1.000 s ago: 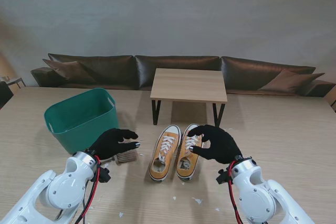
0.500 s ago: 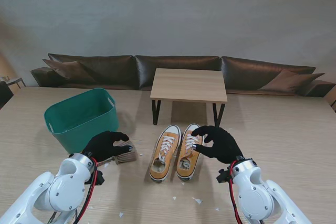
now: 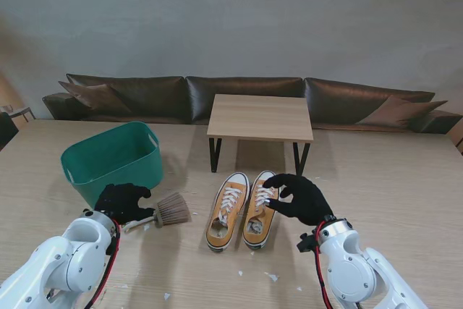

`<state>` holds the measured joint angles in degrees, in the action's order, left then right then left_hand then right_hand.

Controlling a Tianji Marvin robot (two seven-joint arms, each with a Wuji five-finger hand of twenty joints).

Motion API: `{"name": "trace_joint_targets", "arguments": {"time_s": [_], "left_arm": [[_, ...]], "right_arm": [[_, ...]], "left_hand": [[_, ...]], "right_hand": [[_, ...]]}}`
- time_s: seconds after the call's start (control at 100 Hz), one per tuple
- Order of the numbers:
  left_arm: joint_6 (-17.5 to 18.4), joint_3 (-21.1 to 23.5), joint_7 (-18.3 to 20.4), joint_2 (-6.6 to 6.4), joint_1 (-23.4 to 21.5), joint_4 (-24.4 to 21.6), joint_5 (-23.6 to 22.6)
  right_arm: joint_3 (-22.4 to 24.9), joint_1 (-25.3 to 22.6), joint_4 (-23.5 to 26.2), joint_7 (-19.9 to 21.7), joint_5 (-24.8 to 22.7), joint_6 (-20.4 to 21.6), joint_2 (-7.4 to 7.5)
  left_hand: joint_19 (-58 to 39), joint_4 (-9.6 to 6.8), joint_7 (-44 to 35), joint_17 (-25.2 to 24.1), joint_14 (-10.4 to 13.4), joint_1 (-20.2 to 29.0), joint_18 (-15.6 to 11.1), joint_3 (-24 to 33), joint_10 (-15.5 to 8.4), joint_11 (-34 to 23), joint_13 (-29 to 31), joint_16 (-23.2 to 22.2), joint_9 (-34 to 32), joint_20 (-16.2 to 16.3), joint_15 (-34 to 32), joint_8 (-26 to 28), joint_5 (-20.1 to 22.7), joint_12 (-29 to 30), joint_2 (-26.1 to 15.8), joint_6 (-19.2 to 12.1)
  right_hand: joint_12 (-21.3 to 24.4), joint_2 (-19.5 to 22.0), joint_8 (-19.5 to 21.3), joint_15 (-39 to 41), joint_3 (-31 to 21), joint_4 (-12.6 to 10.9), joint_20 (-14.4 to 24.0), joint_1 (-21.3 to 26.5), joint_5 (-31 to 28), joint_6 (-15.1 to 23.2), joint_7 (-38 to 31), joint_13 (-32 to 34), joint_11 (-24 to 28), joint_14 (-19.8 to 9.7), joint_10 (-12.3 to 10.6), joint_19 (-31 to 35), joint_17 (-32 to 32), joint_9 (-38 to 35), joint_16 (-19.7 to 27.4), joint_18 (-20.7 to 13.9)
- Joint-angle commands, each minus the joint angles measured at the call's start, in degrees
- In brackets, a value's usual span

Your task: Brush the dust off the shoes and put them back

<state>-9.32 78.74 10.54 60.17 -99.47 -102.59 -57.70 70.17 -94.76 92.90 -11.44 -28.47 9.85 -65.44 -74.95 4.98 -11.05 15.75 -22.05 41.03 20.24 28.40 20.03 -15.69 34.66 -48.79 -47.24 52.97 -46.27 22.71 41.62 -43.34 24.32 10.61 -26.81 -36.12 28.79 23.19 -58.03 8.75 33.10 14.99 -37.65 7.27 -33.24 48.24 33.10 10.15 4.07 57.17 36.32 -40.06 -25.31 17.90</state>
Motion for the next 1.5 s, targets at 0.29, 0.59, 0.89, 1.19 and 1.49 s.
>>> {"name": "trace_joint_targets", "arguments": {"time_s": [0.29,0.59,0.89,1.19,1.49], "left_arm": [[-1.63,-5.29,5.76,-0.96,6.29,7.14,-3.05],[-3.29,-8.93,7.08,-1.36,9.50,10.84,-4.98],[-4.96,-11.92,8.75,-1.70,11.72,13.46,-5.83],[-5.14,-15.89,8.63,-1.92,14.77,17.08,-4.54],[-4.16,-20.24,11.12,-2.45,18.07,19.12,-5.04]], "right_arm": [[-0.44,-0.33,0.20,1.18,1.12,0.26,-0.39],[-0.43,-0.45,0.17,1.56,2.19,0.38,-0.44],[-0.54,-0.36,-0.03,1.60,3.29,0.17,-0.59],[-0.83,-0.06,-0.50,1.53,4.29,0.04,-0.75],[-1.12,0.28,-1.04,1.28,4.86,0.06,-0.90]], "left_hand": [[-2.84,-0.05,1.26,0.27,1.87,-3.09,-2.99,3.00,-0.82,4.14,-0.07,0.98,6.58,-0.78,0.32,-1.11,-3.63,5.18,2.86,-1.22],[-2.11,-0.01,2.09,-1.00,2.42,-3.69,-3.48,3.49,-1.13,4.61,-0.90,1.14,8.42,-1.60,0.81,-1.75,-5.60,6.43,3.14,-1.16],[-0.19,0.33,-1.55,-2.97,2.10,-2.91,-3.18,7.07,-1.58,3.78,-1.17,2.70,6.98,-4.18,3.59,0.62,-1.72,6.93,4.64,-0.77],[-0.04,2.97,-14.61,-1.09,2.41,0.73,-2.64,11.98,-3.39,1.89,1.45,4.78,3.59,-6.11,5.51,14.23,2.56,7.34,7.54,-2.90],[-3.65,4.56,-42.91,2.19,4.38,9.39,-3.96,6.93,-5.99,-2.14,4.64,4.06,0.26,-6.13,2.65,24.81,0.74,4.99,13.17,-6.37]], "right_hand": [[0.96,2.49,-0.76,1.30,0.00,-1.69,0.50,-0.42,0.48,-1.66,0.44,1.61,0.02,0.36,0.83,-0.52,-14.92,-0.82,-0.58,1.27],[1.02,3.00,-0.90,1.71,0.14,-1.88,0.51,-0.47,0.37,-1.72,0.26,1.88,-0.02,0.64,1.06,-0.46,-14.96,-1.06,-0.82,1.47],[1.05,3.38,-1.08,1.75,0.25,-1.99,0.49,-0.51,0.24,-2.10,0.26,1.90,-0.10,0.87,1.18,-0.48,-15.04,-1.19,-0.87,1.63],[1.05,3.91,-1.20,1.84,0.32,-2.10,0.52,-0.58,0.33,-2.65,0.27,2.02,-0.10,0.98,1.40,-0.48,-15.10,-1.50,-0.93,1.78],[1.04,4.49,-1.32,1.92,0.41,-2.19,0.58,-0.78,0.87,-4.01,0.24,2.15,-0.05,1.15,1.39,-0.45,-15.08,-1.68,-0.98,1.82]]}}
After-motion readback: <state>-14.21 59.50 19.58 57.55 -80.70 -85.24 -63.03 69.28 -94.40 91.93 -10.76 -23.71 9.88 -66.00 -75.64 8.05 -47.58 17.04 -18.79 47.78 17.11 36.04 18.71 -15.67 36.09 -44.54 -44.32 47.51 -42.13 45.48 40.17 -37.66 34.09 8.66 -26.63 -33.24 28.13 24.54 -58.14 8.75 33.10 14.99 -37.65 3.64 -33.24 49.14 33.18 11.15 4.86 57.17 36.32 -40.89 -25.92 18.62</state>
